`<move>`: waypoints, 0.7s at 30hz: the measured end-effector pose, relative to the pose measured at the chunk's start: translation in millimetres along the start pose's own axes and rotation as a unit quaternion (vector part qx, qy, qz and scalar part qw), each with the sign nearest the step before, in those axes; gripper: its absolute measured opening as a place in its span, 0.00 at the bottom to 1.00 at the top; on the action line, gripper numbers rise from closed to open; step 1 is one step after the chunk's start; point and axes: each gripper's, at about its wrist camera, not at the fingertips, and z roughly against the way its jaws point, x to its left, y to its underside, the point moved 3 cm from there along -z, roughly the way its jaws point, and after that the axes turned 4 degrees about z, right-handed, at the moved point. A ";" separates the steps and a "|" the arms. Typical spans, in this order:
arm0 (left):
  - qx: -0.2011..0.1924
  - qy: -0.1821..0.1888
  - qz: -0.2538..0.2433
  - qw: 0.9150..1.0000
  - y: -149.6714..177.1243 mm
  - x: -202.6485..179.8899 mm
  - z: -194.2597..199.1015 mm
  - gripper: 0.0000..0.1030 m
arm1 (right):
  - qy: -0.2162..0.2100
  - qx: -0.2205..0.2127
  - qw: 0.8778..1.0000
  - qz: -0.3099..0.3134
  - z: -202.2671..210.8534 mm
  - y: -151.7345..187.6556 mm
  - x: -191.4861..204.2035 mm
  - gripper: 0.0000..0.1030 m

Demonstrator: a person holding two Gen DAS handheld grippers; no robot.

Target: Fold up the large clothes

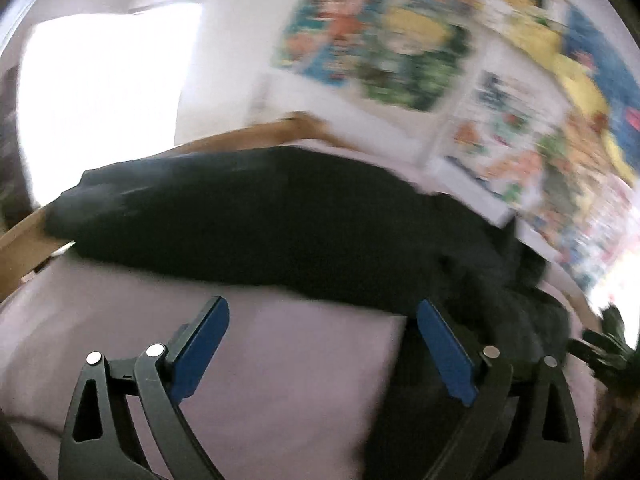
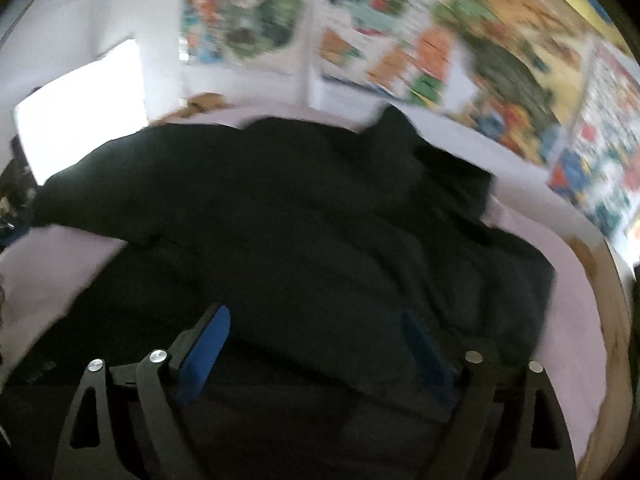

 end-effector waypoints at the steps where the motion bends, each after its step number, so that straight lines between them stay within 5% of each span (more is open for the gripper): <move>1: 0.000 -0.009 0.018 1.000 -2.0 13.9 0.7 0.92 | 0.001 -0.002 1.000 0.006 -3.6 -6.2 11.9 0.87; 6: -0.006 -0.011 0.116 0.993 -6.3 74.3 -0.2 0.92 | -0.001 -0.011 1.000 0.008 -36.4 -30.8 50.2 0.87; 10: -0.052 0.013 0.172 0.984 -11.6 97.3 0.5 0.92 | 0.012 -0.024 1.000 -0.007 -82.1 -47.4 63.9 0.87; 15: -0.093 -0.007 0.207 0.974 -17.7 117.8 -4.9 0.92 | 0.027 -0.014 0.999 -0.014 -135.4 -47.1 74.8 0.87; 21: -0.094 -0.046 0.185 0.977 -17.2 124.1 -18.1 0.92 | 0.039 -0.017 0.999 -0.008 -168.6 -36.3 76.9 0.97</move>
